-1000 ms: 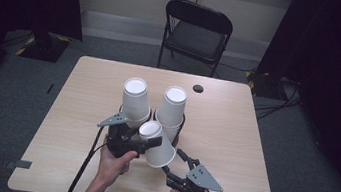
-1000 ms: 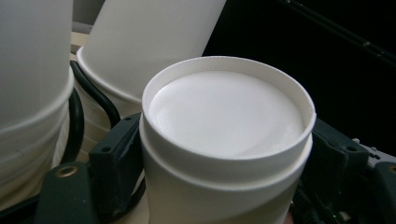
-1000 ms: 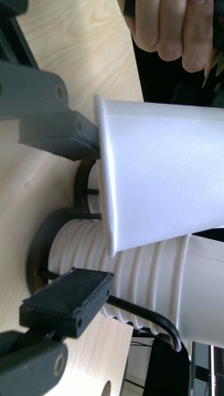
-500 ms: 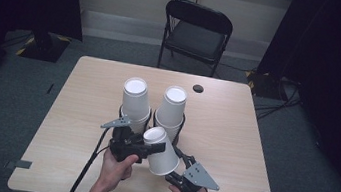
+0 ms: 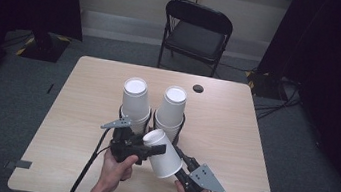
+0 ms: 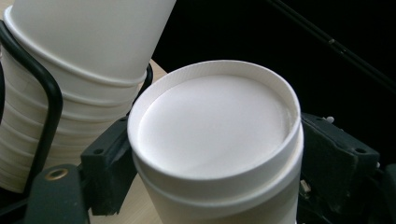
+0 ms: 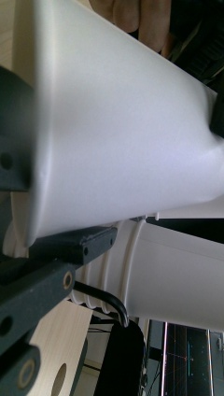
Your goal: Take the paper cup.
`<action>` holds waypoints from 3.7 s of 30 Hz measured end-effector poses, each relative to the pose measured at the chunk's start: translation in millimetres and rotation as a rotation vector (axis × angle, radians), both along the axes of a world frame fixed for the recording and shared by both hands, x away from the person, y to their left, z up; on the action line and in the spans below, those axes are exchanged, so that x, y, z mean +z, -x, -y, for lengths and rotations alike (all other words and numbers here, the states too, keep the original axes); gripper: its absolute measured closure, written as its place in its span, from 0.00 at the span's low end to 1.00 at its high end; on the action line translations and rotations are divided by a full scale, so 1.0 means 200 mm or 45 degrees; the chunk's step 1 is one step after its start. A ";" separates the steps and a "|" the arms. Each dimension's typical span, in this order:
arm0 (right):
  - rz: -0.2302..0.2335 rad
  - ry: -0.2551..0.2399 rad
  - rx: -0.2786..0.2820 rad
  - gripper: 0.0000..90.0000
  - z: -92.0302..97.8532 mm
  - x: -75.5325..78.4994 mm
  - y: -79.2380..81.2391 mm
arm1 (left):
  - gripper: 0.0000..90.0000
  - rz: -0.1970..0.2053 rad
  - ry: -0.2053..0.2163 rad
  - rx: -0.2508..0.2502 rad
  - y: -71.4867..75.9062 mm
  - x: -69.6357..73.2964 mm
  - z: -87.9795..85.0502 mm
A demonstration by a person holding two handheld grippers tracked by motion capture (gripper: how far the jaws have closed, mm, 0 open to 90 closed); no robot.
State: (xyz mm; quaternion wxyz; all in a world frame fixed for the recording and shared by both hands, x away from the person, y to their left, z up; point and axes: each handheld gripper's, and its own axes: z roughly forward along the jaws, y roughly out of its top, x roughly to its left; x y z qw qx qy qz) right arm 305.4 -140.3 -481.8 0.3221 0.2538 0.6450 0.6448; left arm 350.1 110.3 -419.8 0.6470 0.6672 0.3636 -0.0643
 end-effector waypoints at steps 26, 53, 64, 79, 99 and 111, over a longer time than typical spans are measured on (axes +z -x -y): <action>-0.043 0.016 -0.057 0.96 0.04 0.04 0.03 | 0.16 0.164 -0.120 0.104 0.03 0.02 -0.09; -0.309 0.218 -0.008 0.96 0.03 0.08 0.00 | 0.17 0.464 -0.365 0.207 0.08 -0.06 -0.23; -0.466 0.327 0.025 0.96 0.02 0.13 -0.02 | 0.17 0.512 -0.318 0.091 0.09 -0.08 -0.26; -0.621 0.457 0.143 0.96 0.03 0.20 -0.07 | 0.17 0.626 -0.496 -0.021 0.13 -0.12 -0.19; -0.765 0.658 0.308 0.96 -0.01 0.22 -0.14 | 0.17 0.730 -0.720 -0.213 0.19 -0.15 -0.09; -0.818 0.698 0.361 0.96 -0.02 0.23 -0.18 | 0.14 0.756 -0.778 -0.258 0.20 -0.17 -0.03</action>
